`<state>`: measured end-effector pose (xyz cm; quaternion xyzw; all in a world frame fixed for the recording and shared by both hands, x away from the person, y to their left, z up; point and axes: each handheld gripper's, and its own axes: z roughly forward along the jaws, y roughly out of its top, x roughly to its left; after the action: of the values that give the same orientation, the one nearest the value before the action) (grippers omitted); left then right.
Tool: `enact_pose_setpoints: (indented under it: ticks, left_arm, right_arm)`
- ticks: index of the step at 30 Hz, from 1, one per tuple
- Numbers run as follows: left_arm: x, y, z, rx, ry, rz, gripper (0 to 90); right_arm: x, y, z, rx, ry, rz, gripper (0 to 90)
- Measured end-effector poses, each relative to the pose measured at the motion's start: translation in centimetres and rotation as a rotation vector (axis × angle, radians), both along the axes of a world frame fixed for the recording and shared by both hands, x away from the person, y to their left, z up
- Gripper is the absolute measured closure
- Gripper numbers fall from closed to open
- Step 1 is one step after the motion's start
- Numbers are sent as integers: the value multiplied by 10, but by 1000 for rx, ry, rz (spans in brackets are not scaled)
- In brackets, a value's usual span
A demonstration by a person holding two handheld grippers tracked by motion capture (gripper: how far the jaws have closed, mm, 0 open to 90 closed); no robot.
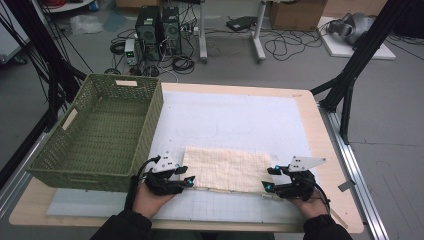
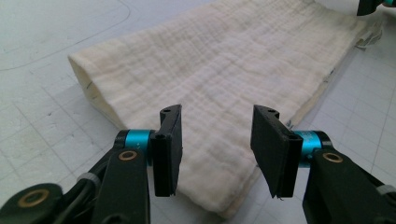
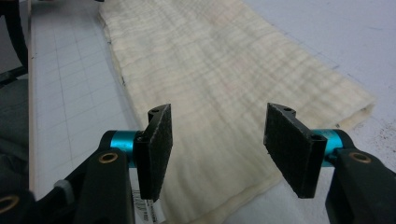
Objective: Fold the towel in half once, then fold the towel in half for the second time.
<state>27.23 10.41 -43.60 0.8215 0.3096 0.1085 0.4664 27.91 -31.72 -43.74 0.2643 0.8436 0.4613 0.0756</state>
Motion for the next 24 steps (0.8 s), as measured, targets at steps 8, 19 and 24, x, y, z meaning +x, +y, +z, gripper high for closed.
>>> enact_pose_setpoints:
  ticks: [8,19,24]
  left_arm:
    - [0,0,0,1,-3,6,536]
    - [0,0,0,8,-7,5,531]
    - [1,1,0,4,-3,8,531]
  right_arm:
    - [0,0,0,-5,-2,-3,415]
    - [0,0,0,-11,-4,0,415]
    - [0,1,0,-17,-9,3,418]
